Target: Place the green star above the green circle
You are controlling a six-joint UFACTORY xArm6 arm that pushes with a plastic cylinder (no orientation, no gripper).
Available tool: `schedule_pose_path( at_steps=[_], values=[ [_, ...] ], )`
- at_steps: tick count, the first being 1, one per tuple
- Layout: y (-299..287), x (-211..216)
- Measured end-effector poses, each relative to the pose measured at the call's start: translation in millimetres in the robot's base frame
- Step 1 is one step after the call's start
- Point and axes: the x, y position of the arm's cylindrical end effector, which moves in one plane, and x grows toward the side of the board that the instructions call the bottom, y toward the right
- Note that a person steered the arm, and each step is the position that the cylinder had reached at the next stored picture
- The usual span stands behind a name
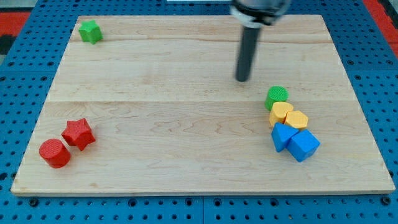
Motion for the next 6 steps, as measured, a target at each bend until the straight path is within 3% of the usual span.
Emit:
schedule_pose_path(
  at_steps=[3,4,6],
  values=[
    [-290.8,-40.4],
    [-347.1,-54.5],
    [-327.5,-131.2]
  ],
)
